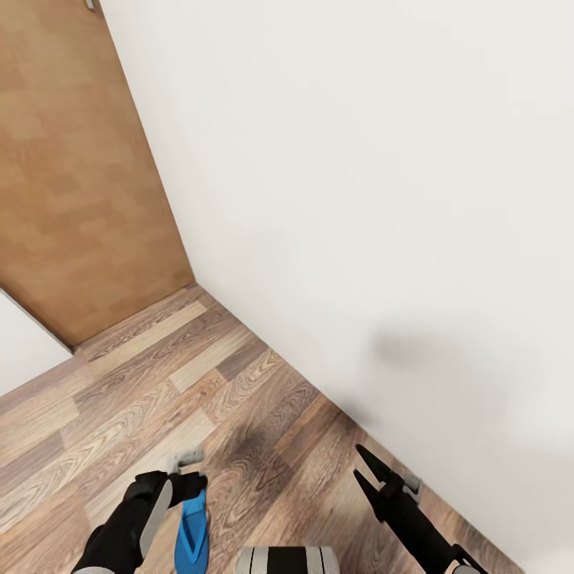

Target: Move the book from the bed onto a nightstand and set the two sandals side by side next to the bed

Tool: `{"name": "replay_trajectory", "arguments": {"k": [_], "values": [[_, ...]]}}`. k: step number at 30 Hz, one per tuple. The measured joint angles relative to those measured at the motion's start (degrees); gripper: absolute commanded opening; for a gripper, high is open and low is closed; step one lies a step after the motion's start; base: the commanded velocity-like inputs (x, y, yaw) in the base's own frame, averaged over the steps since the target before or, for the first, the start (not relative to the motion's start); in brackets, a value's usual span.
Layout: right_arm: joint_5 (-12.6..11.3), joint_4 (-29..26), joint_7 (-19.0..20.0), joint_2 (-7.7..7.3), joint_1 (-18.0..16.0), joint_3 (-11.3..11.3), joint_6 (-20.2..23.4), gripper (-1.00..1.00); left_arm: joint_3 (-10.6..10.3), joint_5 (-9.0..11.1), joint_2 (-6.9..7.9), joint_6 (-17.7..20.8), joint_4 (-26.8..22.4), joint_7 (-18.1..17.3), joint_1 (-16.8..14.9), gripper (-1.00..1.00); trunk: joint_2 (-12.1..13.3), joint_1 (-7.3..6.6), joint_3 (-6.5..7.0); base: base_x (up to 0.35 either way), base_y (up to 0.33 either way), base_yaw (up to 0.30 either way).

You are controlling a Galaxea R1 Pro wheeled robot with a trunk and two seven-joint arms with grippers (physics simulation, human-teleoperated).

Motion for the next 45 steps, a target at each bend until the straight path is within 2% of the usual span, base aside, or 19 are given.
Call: {"name": "replay_trajectory", "arguments": {"k": [5,8,11,18,35,40,45], "values": [[0.00,0.01,0.00,0.00,0.00,-0.02,0.02,1.00,0.05,-0.06,0.06,-0.70,-0.01,0.10,-0.01,1.00,-0.07,0.13,-1.11,0.000,0.000,0.000],[0.00,0.00,0.00,0.00,0.00,-0.02,0.01,1.00,0.11,0.06,0.00,-4.30,0.50,3.29,-0.01,1.00,-0.11,0.21,-1.77,0.000,0.000,0.000],[-0.03,-0.02,0.00,0.00,0.00,-0.02,0.01,1.00,-0.03,0.07,-0.10,-7.59,2.36,5.67,-0.01,1.00,-0.11,0.20,-1.78,0.000,0.000,0.000],[-0.05,-0.02,0.00,0.00,0.00,-0.02,0.01,1.00,-0.33,0.04,-0.32,-11.44,3.43,6.58,-0.02,1.00,-0.11,0.20,-1.78,0.000,0.000,0.000],[-0.15,-0.03,0.00,0.00,0.00,-0.02,0.03,1.00,-0.73,0.01,-0.55,-17.98,7.88,5.44,-0.02,1.00,-0.11,0.20,-1.78,0.000,0.000,0.000],[-0.23,-0.03,0.00,0.00,0.00,-0.02,0.04,1.00,-1.93,0.07,-0.86,-21.00,8.32,3.53,-0.02,1.00,-0.11,0.20,-1.78,0.000,0.000,0.000],[-0.32,-0.03,0.00,0.00,0.00,-0.02,0.04,1.00,-2.72,0.13,-0.88,-22.35,8.52,2.12,-0.02,1.00,-0.11,0.20,-1.78,0.000,0.000,0.000]]}}
